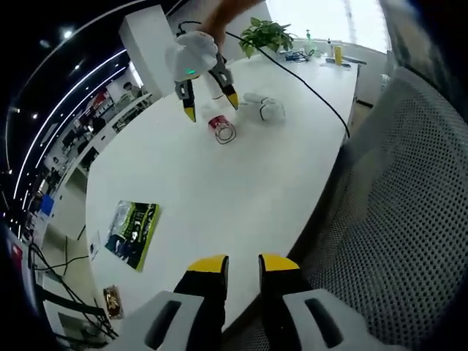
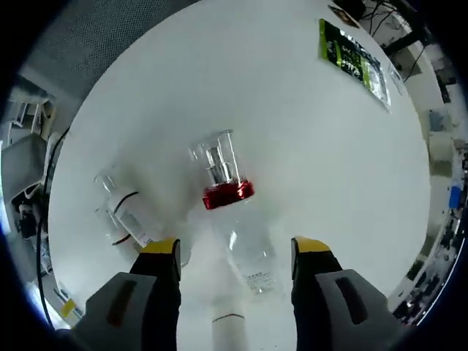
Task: Arrange the skincare products in the storage area until every visible bottle or jar stands upright without overlapping.
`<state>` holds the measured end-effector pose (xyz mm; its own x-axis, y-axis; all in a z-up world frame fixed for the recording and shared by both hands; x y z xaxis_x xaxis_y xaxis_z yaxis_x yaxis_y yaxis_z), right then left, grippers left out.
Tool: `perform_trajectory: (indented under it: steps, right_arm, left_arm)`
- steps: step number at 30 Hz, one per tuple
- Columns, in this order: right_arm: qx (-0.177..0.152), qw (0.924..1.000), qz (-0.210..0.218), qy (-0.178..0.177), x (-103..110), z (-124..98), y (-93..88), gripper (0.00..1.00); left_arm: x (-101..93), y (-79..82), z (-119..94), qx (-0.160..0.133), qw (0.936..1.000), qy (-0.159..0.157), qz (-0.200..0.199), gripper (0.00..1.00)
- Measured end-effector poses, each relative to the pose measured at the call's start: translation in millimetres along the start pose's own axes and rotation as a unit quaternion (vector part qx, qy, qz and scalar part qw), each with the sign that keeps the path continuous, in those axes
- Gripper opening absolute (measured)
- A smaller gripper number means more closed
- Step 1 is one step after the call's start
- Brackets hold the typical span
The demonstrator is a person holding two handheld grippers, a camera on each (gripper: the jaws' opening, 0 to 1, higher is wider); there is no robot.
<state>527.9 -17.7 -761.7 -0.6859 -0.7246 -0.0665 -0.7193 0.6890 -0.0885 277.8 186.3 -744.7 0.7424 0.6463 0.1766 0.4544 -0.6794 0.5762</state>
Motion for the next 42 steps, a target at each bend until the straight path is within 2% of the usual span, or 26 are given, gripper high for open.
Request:
perform_trajectory:
  steps: [14,16,25,33,37,38,39,40,41,42]
  right_arm:
    - [0.010,0.9992,-0.029,0.028,1,18,9.7,0.52]
    - [0.015,0.9991,-0.038,0.014,-3,16,9.7,0.48]
    - [0.012,0.9994,-0.027,0.019,-3,15,10.8,0.46]
    - [0.024,0.9994,-0.013,0.020,-6,14,10.2,0.47]
    - [0.013,0.9997,0.004,0.020,-5,15,7.6,0.48]
    - [0.013,0.9997,0.003,0.021,-6,16,7.3,0.47]
    - [0.014,0.9996,0.013,0.023,-6,16,6.9,0.42]
    - [0.021,0.9992,0.024,0.024,-6,15,6.3,0.33]
    - [0.024,0.9992,0.005,0.031,-5,15,6.1,0.32]
    - [0.030,0.9991,0.016,0.026,-5,16,5.7,0.32]
  left_arm:
    - [1.8,-1.0,0,0.001,1.0000,0.005,-0.008,0.16]
    - [1.9,-1.1,0,0.001,0.9999,0.006,-0.009,0.16]
    - [2.0,-1.9,0,0.004,0.9999,0.006,-0.011,0.16]
    - [2.4,-2.4,0,0.005,0.9999,0.008,-0.012,0.16]
    - [2.5,-2.6,0,0.006,0.9999,0.008,-0.013,0.16]
    - [2.4,-2.6,0,0.006,0.9999,0.008,-0.013,0.16]
    - [2.4,-2.6,0,0.006,0.9999,0.008,-0.012,0.16]
    - [2.5,-2.5,0,0.006,0.9999,0.008,-0.013,0.16]
    - [2.7,-2.5,0,0.006,0.9999,0.009,-0.013,0.16]
    - [2.8,-2.5,0,0.006,0.9998,0.009,-0.014,0.16]
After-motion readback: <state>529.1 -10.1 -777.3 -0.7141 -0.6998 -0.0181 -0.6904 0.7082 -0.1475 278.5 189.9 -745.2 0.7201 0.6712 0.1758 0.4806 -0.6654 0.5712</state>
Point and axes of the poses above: the point that each gripper's makers call its tool centre point, and the gripper's own axes: z roughly forward along the fingers, x roughly to its left, y roughly out of its top, the point moved 5 cm from there along -z, roughly backward along the fingers, and after that the axes turned 2 degrees about -y, right-handed, at the moved point
